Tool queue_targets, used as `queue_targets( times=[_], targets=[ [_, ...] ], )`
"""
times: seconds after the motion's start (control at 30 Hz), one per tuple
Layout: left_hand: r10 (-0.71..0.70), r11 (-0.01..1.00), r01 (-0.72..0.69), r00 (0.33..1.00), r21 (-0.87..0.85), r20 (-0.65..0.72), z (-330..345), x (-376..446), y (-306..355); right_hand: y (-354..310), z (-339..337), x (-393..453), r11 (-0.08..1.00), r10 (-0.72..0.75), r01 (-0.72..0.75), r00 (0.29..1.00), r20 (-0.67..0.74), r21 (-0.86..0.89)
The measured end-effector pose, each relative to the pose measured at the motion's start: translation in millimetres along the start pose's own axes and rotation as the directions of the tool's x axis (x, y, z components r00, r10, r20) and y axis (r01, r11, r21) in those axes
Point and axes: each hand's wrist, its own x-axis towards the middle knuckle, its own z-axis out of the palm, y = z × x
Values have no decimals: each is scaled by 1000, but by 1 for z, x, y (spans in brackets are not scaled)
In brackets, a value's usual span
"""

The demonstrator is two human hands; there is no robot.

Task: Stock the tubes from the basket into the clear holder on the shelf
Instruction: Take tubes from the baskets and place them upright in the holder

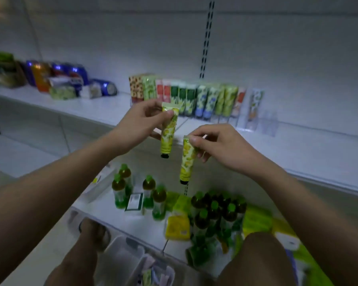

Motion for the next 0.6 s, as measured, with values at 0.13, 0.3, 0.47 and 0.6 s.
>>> queue_targets(
  times=[0.13,0.3,0.47,0.6],
  targets=[
    [66,996,-70,996,56,64,-1,35,43,-35,-59,16,994,-62,53,994,-95,-97],
    [90,973,-121,984,198,155,0,75,80,-42,-116,41,965,-32,-18,982,-185,-261],
    [61,936,-133,974,326,220,7,114,94,-21,-143,80,890,9,-126,966,-259,-439],
    [74,927,-152,970,343,230,16,139,92,3,-152,108,850,8,-191,937,-350,-491]
  ],
)
